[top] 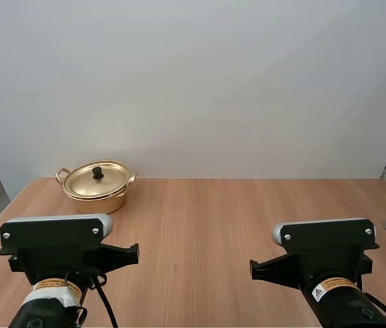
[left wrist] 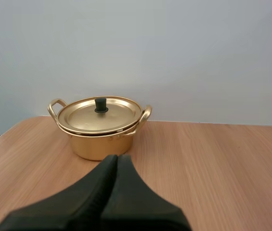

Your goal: Open the pot, put the car inside, and close it

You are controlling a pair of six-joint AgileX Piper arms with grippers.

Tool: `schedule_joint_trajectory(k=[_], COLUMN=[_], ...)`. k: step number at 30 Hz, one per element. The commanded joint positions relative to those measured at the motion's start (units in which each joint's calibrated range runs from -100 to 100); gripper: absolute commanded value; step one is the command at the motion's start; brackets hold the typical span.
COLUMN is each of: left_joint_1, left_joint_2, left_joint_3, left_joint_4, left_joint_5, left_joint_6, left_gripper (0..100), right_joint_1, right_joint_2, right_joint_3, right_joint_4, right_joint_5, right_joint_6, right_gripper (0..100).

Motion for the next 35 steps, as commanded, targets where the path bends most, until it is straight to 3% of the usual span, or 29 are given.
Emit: schedule_joint_trajectory(k=[1,3,35], left_joint_1=[0.04,0.04,0.04], left_joint_2=[0.00,0.00,0.00], left_joint_3=[0.00,0.00,0.00], left_joint_4=[-6.81,-9.47,-7.21], left_joint_5=[3.63,5.25,4.92], left_joint_6=[-0.01,-0.01,-0.01], left_gripper=[0,0,0], right_joint_1=[0.02,0.02,0.02], right_joint_2=[0.00,0.00,0.00], right_joint_3=[0.00,0.00,0.00], right_joint_4=[-0.02,-0.02,-0.02], right_joint_5=[0.00,0.00,0.00], right_joint_6=[-0.07,-0.07,-0.07], right_gripper=[0,0,0])
